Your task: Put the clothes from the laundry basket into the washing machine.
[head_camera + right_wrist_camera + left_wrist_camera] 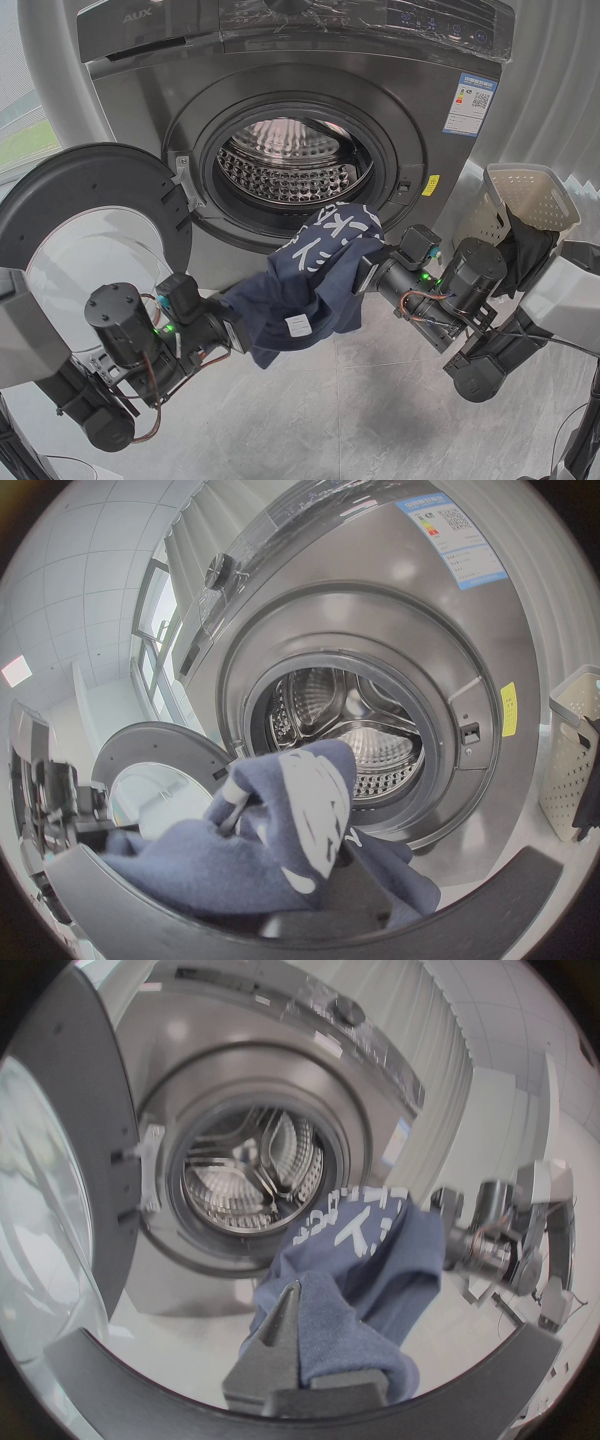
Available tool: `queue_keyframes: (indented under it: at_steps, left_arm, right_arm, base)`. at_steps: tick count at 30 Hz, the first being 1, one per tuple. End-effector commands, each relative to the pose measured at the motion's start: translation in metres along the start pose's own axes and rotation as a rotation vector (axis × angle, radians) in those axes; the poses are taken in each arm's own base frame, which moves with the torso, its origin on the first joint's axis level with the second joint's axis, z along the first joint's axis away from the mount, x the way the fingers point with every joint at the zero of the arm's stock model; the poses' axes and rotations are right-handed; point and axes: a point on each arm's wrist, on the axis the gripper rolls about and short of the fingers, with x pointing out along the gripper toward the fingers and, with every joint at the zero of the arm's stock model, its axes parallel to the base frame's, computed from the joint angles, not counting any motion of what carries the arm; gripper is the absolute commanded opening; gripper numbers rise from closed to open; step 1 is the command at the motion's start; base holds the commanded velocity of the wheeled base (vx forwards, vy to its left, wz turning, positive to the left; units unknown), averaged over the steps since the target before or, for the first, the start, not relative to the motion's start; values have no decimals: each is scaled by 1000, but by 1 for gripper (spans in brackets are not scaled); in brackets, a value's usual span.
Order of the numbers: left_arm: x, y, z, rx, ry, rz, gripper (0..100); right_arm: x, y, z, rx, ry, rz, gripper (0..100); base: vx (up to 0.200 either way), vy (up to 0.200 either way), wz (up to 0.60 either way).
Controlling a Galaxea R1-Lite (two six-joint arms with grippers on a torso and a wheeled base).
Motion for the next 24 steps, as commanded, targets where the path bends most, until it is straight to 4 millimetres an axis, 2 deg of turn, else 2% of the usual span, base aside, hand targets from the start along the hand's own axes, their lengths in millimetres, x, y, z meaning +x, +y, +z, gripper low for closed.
queue_keyframes:
  at_steps: [1, 2, 3, 6, 13, 16, 20, 24]
  left_arm:
    - [8, 0, -49, 5, 168, 0, 0]
    - [9, -1, -49, 6, 166, -3, 0]
    - [9, -1, -49, 8, 166, -3, 100]
    - [8, -1, -50, 5, 172, -5, 100]
    - [-30, -16, -81, 15, 382, -87, 100]
    - [-37, -19, -86, 27, 421, -122, 100]
    - [-37, -22, -89, 37, 427, -137, 100]
    - [-27, -25, -85, 37, 385, -148, 100]
  right_arm:
    - [-1, 6, 10, 7, -26, 16, 0]
    - [-1, 6, 10, 7, -26, 16, 0]
    - [-1, 5, 10, 6, -26, 15, 0]
    - [0, 4, 11, 4, -31, 13, 0]
    - [4, 2, 14, 3, -52, 9, 0]
    - [5, 5, 14, 5, -54, 14, 0]
    - [6, 7, 15, 8, -61, 17, 0]
    - [5, 7, 12, 14, -52, 18, 0]
  base:
    - [0, 0, 0]
    - [0, 0, 0]
    - [0, 0, 0]
    - [0, 0, 0]
    - [0, 0, 0]
    - [0, 0, 0]
    - [0, 0, 0]
    - [0, 0, 0]
